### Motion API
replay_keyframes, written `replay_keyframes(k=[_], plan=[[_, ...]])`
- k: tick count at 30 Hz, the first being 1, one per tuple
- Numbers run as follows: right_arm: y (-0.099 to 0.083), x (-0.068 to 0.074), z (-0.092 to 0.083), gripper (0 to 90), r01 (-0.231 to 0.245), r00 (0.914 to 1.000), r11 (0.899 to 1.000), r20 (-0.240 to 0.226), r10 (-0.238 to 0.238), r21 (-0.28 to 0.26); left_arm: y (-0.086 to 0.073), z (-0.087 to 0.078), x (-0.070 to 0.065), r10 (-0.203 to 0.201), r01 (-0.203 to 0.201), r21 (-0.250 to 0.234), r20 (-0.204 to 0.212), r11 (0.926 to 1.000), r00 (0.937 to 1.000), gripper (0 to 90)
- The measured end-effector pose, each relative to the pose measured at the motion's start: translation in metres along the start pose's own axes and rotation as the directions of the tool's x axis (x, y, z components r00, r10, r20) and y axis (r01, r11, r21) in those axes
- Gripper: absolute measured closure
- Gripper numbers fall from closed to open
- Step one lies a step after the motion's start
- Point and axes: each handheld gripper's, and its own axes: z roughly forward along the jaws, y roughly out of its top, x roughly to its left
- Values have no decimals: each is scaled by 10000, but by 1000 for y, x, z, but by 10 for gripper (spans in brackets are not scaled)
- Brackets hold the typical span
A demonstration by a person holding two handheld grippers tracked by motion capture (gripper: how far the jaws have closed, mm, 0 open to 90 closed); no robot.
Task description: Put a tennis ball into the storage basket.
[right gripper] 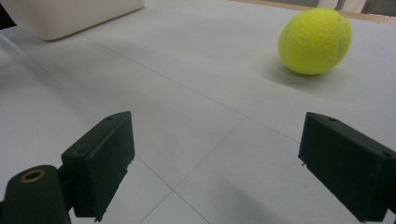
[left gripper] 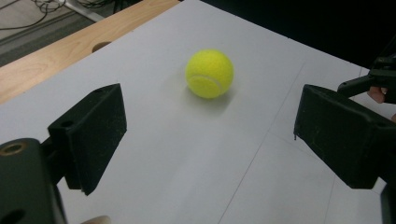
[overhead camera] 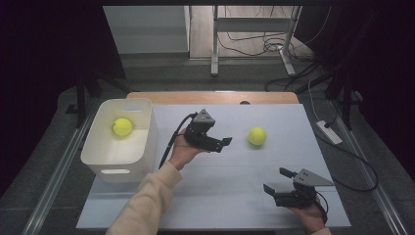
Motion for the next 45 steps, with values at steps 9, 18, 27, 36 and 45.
replay_keyframes(k=[9,18,27,36,45], plan=[[0,0,1,102,55,10000,10000,29,-55,61,1,12,1,-42,40,62,198,10000,9998,100],[0,1,0,102,34,10000,10000,36,-34,50,3,24,2,-150,145,159,256,9998,9996,100],[0,1,1,102,27,10000,10000,20,-28,46,6,33,3,-202,196,237,251,9995,9995,101],[0,2,1,102,25,10000,10000,18,-25,41,7,41,1,-149,141,345,237,9993,9996,101],[0,2,1,101,19,10000,10000,-3,-19,50,10,51,-1,-70,53,504,341,9987,9994,101]])
